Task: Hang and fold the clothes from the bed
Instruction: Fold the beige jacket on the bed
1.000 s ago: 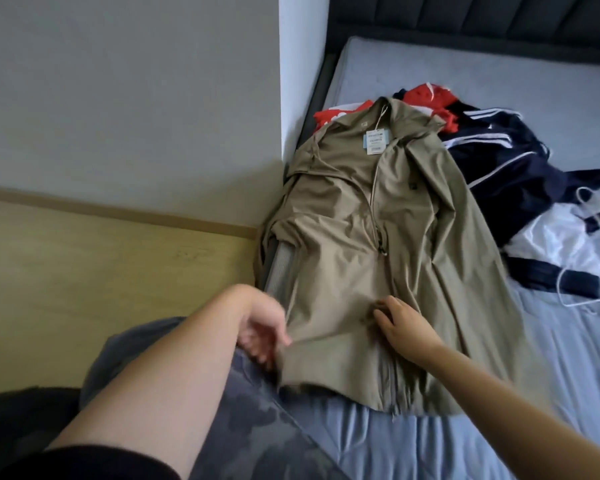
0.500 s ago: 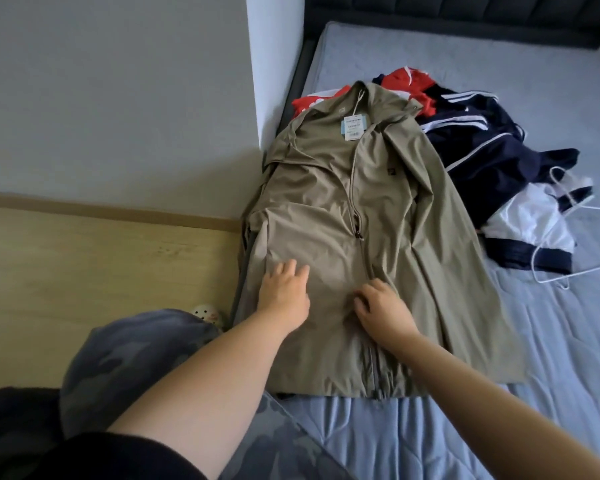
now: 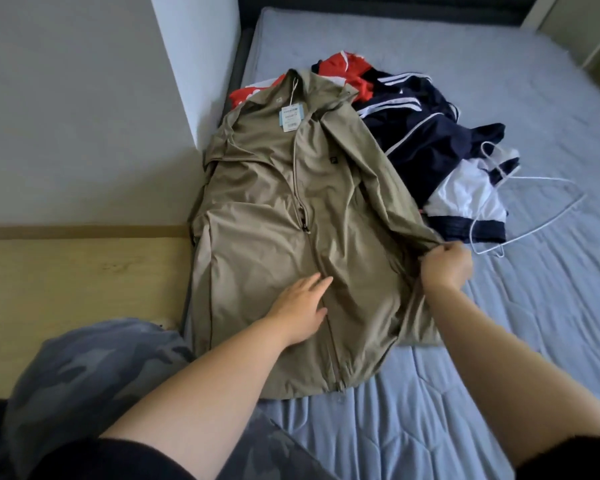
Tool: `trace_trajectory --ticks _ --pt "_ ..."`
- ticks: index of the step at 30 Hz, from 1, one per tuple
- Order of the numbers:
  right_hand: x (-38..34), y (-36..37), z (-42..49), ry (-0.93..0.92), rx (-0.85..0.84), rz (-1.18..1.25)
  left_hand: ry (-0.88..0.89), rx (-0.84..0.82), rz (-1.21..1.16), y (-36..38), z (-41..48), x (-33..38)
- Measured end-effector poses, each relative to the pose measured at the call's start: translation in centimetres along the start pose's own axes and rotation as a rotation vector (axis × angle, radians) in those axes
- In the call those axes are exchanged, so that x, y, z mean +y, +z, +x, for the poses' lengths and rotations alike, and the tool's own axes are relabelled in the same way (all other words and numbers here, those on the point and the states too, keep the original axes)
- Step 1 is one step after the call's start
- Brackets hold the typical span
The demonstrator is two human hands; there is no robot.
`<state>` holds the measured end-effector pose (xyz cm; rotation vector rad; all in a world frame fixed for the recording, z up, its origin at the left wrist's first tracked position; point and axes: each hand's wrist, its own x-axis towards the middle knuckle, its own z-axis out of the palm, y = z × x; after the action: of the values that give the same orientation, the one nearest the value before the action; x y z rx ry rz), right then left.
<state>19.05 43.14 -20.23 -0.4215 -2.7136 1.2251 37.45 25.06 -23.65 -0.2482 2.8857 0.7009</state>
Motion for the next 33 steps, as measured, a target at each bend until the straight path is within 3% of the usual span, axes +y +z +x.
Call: trace_trajectory --ticks 3,5,8,10,12,14,16,20,22,23,25,27,28,30,33 --pt "-2.7 -2.1 2.6 -0.068 0.257 0.305 -0.005 -0.012 0.041 0.1 0.3 -0.2" --pt "-3.0 -2.0 3.0 -0.135 0.195 0.322 -0.010 -0.044 0.095 0.4 0.4 -0.3" --pt "-0.5 0.5 1.7 -0.233 -0.094 -0.112 -0.011 -0.099 0.169 0.8 0.3 -0.3" --pt "1.8 1.9 -0.2 -0.161 -0.340 -0.409 -0.014 -0.113 0.202 0.9 0.2 -0.5" --pt "3.7 2.2 -1.6 -0.097 -0.425 -0.601 -0.019 -0.107 0.231 1.1 0.1 -0.6" --pt "5.0 2.1 -2.0 -0.181 -0.391 -0.729 -0.034 -0.105 0.254 1.2 -0.1 -0.7" --pt "5.5 1.3 -1.8 -0.185 -0.340 -0.704 -0.054 -0.117 0.272 1.4 -0.3 -0.9" --pt "6.4 -1.0 0.1 0.137 -0.159 -0.360 -0.112 -0.132 0.298 1.1 -0.5 -1.5" --pt "6.2 -1.0 -0.2 0.161 -0.122 -0.358 -0.135 -0.132 0.293 0.9 -0.6 -1.9" --pt "5.8 -0.7 -0.9 0.069 -0.097 -0.373 -0.136 -0.137 0.292 0.8 -0.6 -2.1" --pt "4.8 0.6 -2.9 -0.305 -0.087 -0.351 -0.128 -0.144 0.300 0.7 -0.7 -2.2" --pt "4.7 2.0 -4.5 -0.622 -0.212 -0.454 -0.122 -0.154 0.318 0.8 -0.8 -2.2" --pt "5.2 2.5 -4.7 -0.648 -0.305 -0.549 -0.126 -0.163 0.324 0.8 -0.8 -2.3" --pt "6.9 3.0 -4.1 -0.489 -0.452 -0.704 -0.151 -0.185 0.330 0.8 -1.0 -2.6" --pt "7.8 3.3 -4.0 -0.303 -0.390 -0.666 -0.179 -0.195 0.334 0.7 -1.1 -3.0"
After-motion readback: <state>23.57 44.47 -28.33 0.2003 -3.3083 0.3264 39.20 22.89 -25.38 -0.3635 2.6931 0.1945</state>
